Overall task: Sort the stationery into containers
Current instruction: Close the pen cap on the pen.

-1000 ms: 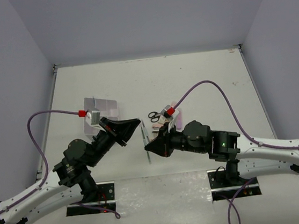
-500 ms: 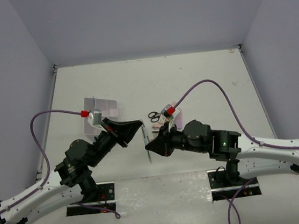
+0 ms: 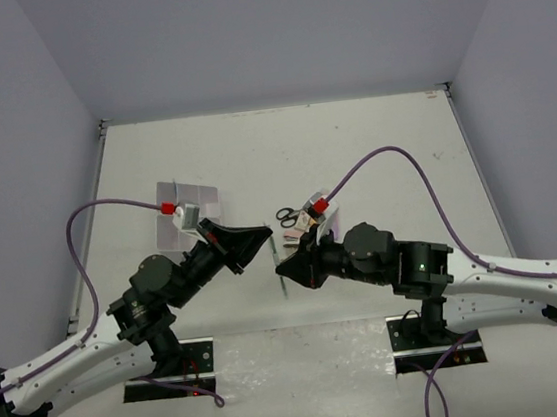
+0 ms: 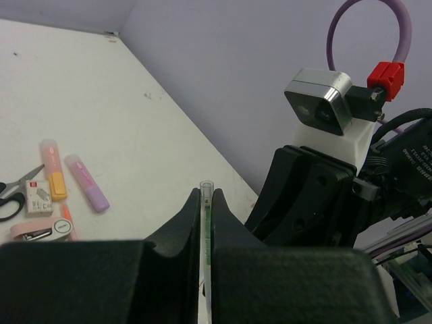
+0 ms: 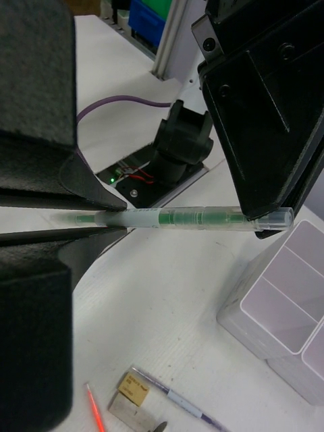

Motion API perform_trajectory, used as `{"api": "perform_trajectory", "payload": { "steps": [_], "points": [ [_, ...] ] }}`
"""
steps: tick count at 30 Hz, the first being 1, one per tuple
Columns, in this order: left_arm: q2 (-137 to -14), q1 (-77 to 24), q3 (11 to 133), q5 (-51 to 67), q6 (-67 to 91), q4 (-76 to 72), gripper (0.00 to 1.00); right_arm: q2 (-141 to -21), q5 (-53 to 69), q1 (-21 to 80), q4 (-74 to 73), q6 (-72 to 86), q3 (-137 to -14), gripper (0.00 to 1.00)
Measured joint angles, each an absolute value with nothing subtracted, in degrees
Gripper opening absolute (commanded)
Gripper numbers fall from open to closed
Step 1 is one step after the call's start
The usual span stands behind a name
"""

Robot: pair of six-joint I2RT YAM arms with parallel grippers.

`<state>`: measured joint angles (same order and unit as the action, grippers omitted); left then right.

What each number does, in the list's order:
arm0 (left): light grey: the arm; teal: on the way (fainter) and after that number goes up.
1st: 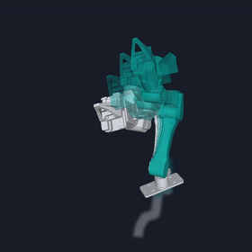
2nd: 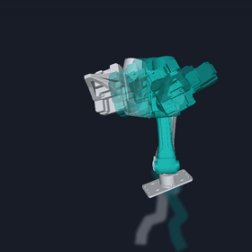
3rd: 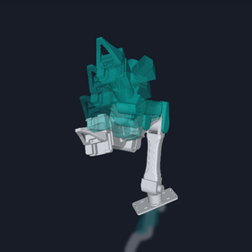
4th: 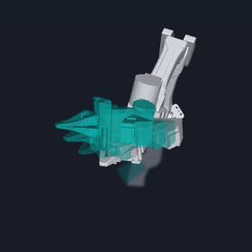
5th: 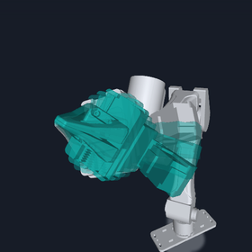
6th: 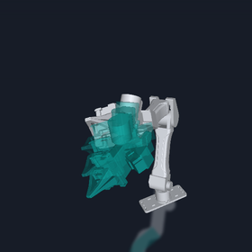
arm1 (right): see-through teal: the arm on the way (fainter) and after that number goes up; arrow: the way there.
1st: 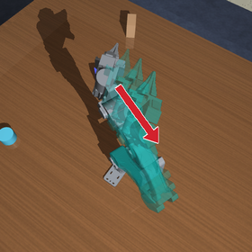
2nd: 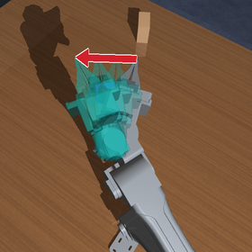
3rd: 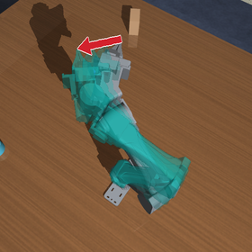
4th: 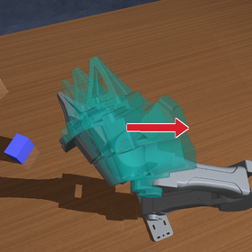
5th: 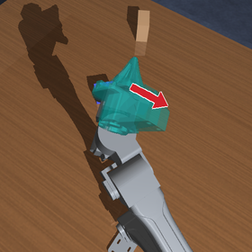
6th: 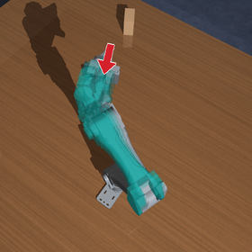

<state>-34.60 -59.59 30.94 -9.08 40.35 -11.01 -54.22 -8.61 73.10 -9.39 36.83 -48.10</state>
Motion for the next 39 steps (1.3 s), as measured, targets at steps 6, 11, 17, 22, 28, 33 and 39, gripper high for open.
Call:
{"api": "perform_trajectory", "payload": {
  "steps": [6,11,17,22,28,33,39],
  "points": [
    [-35.55,-59.37,32.31,-9.17,41.55,-10.32,0.03,-54.22,-10.37,73.12,-10.85,34.37,-49.55,0.0],
    [-35.51,-59.24,32.42,-9.5,42.59,-10.11,0.3,-54.22,-10.85,73.14,-11.11,33.07,-49.84,0.0],
    [-35.73,-59.31,32.89,-9.37,42.72,-6.91,0.43,-54.22,-11.18,73.06,-10.63,32.69,-51.31,0.0],
    [-35.73,-59.31,33.55,-9.29,42.62,-6.21,0.31,-54.22,-11.13,73.06,-10.0,32.71,-51.53,0.0],
    [-36.33,-59.31,33.65,-6.94,42.51,-6.85,0.16,-54.26,-11.21,73.06,-9.82,32.71,-51.6,0.0],
    [-36.26,-59.31,33.65,-4.5,42.92,-8.69,0.0,-54.33,-11.29,73.08,-9.74,32.72,-52.2,0.0],
    [-35.09,-59.25,33.6,-3.32,42.53,-10.14,0.0,-54.35,-10.74,73.14,-8.29,32.93,-52.58,0.37]
  ]
}}
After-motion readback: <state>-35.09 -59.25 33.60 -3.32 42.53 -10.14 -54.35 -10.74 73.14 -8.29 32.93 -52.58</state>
